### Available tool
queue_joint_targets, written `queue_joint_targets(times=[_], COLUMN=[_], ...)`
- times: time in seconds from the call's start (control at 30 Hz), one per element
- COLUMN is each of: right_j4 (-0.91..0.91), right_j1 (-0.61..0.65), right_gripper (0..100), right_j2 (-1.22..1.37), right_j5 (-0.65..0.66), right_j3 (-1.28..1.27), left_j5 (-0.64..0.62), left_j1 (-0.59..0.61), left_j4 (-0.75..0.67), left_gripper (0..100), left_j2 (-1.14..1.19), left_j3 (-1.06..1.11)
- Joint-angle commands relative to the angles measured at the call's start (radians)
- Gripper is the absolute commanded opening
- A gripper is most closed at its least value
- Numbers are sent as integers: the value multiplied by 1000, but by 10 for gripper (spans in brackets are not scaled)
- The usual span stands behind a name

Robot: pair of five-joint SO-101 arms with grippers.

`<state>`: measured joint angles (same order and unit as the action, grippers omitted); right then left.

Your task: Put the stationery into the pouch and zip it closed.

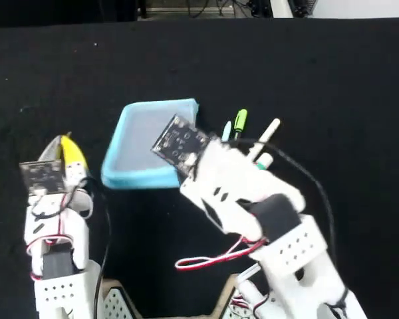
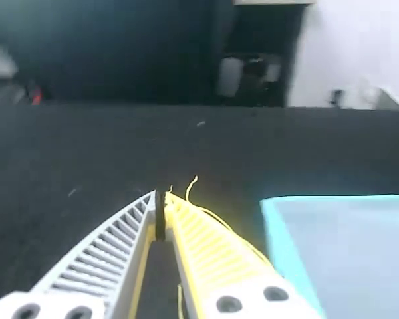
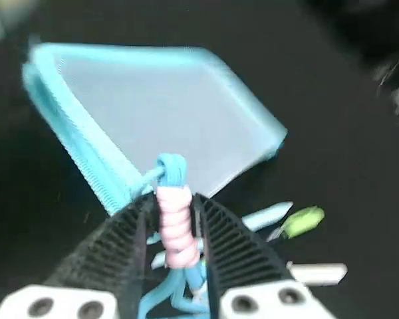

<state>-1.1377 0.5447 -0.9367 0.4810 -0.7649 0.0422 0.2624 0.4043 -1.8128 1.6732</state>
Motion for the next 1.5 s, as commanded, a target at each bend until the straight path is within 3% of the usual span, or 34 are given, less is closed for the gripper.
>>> queue_joint_targets(times=[0.0,0.07,0.2,0.37,0.53,0.67,0.83,0.93,1.23,1.47], right_j4=[97,133,196,195,192,81,-81,-80,216,253], right_j1=[9,8,-61,-216,-276,-272,-226,-172,-121,-123], right_gripper=[11,11,11,11,11,21,167,182,182,180], right_j2=[-53,-56,-22,166,372,446,452,456,460,460], right_j5=[-5,3,153,218,270,311,319,311,207,207], right_j3=[-209,-305,-423,-414,-387,-328,-240,-237,-372,-423], left_j5=[-117,-120,-121,-120,-120,-120,-120,-120,-120,-120], left_j1=[79,76,76,76,81,84,84,84,84,84], left_j4=[55,60,61,61,61,61,61,61,84,87], left_gripper=[33,33,33,33,33,33,33,33,33,33], left_j2=[-9,-9,-9,-9,-8,-8,-6,-6,-8,-8], left_j3=[25,25,25,25,25,25,25,25,25,25])
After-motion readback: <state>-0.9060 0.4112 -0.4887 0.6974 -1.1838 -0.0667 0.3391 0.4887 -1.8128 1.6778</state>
